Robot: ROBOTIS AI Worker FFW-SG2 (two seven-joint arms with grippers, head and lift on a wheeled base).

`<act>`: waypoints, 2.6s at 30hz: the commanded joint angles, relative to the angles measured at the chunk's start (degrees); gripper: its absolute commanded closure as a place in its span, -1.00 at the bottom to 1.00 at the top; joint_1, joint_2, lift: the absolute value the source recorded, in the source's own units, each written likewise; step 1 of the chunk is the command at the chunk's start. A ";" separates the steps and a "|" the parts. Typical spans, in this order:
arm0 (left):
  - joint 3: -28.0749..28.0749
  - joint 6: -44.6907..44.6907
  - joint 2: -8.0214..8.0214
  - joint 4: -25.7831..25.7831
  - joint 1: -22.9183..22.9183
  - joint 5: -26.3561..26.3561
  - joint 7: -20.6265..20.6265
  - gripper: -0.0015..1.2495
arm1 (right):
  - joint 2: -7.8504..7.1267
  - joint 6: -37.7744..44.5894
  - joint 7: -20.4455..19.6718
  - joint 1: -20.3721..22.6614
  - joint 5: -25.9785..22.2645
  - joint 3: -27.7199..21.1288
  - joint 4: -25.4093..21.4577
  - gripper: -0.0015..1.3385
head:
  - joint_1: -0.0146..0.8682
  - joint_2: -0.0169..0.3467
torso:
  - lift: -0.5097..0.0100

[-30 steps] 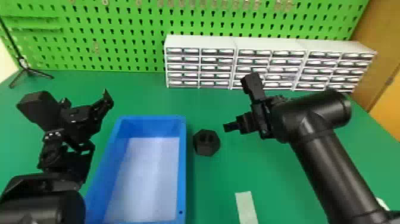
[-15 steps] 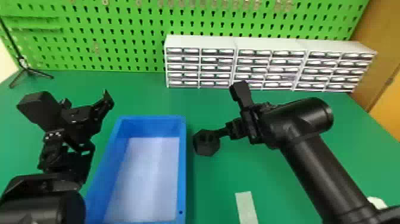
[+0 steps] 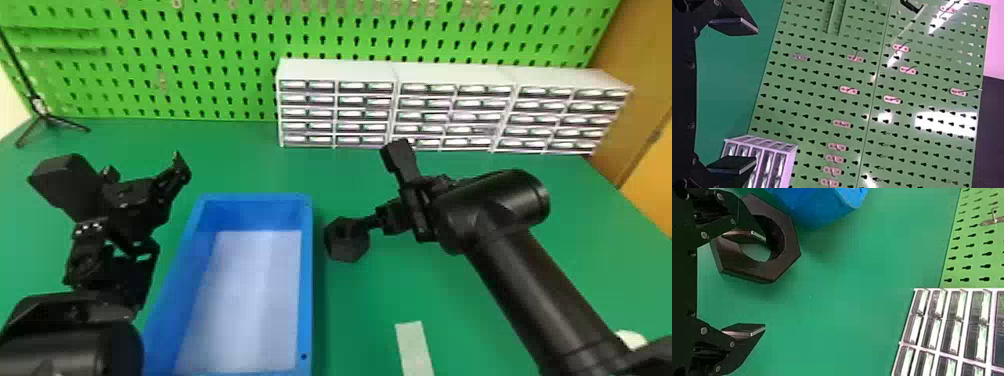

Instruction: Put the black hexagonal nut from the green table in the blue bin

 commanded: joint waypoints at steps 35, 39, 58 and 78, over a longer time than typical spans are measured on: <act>0.20 0.00 0.00 0.00 0.21 0.03 0.00 -0.80 | 0.60 -10.59 0.00 -0.21 -1.32 -0.04 7.88 -0.30 | 0.60 -0.86 | 0.59; 0.20 0.00 0.00 0.00 0.21 0.03 0.00 -0.80 | 0.69 -11.38 0.00 -0.21 -1.32 -0.04 8.49 -0.30 | 0.60 -0.86 | 0.59; 0.11 0.00 0.00 0.00 0.21 0.03 0.00 -0.80 | 0.95 -14.28 -0.08 -0.21 -0.88 0.22 11.04 -0.30 | 0.60 -0.86 | 0.59; 0.02 0.00 0.00 0.00 0.12 0.03 0.00 -0.80 | 0.95 -14.72 -0.08 0.76 -0.44 0.31 11.66 -0.30 | 0.60 -0.86 | 0.59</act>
